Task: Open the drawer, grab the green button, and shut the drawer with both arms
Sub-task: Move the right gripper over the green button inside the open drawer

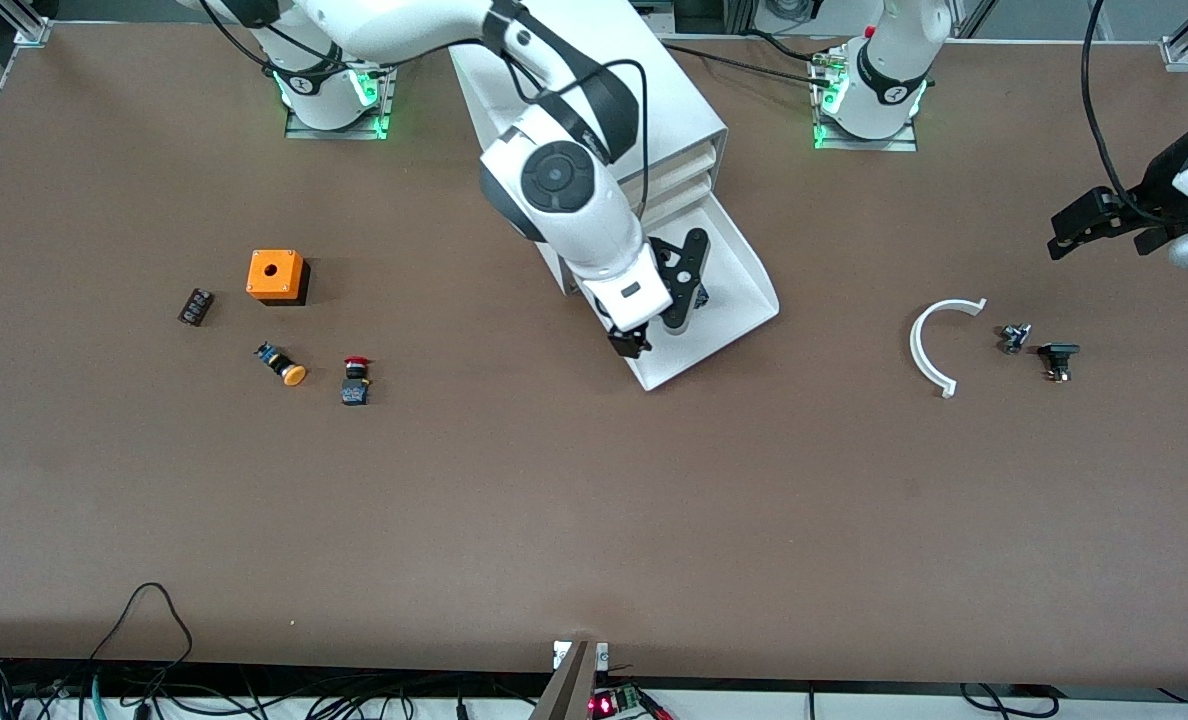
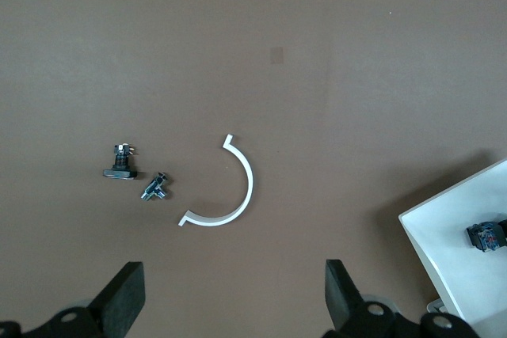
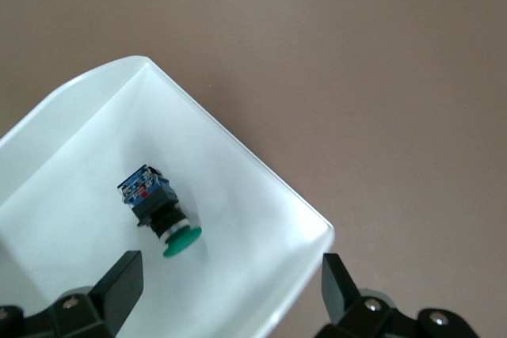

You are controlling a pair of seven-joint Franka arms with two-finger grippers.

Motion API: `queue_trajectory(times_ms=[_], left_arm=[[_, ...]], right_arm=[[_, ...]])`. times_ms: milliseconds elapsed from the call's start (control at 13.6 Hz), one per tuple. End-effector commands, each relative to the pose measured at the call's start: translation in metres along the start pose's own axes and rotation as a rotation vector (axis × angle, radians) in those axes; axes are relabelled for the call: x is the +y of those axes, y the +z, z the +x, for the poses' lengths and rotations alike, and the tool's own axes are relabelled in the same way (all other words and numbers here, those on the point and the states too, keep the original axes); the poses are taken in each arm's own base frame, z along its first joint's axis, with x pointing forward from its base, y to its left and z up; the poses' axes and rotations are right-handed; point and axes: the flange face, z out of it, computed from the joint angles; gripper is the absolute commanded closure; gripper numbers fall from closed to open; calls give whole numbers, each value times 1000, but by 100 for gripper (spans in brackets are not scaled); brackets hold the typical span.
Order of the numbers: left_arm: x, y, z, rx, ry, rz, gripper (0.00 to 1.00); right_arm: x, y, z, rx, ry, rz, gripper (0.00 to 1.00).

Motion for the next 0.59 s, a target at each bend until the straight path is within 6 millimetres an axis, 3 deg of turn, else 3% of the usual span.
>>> queue_trajectory(times_ms=[0, 295, 516], left_arm=[[0, -6, 2, -4, -8, 30, 0], [0, -6, 2, -4, -8, 30, 0], [0, -6, 2, -2, -8, 30, 0]], right_arm=[[1, 20, 5, 11, -79, -20, 0], [-14, 34, 9, -11, -185, -20, 0], [-47, 50, 20, -65, -278, -47, 0]])
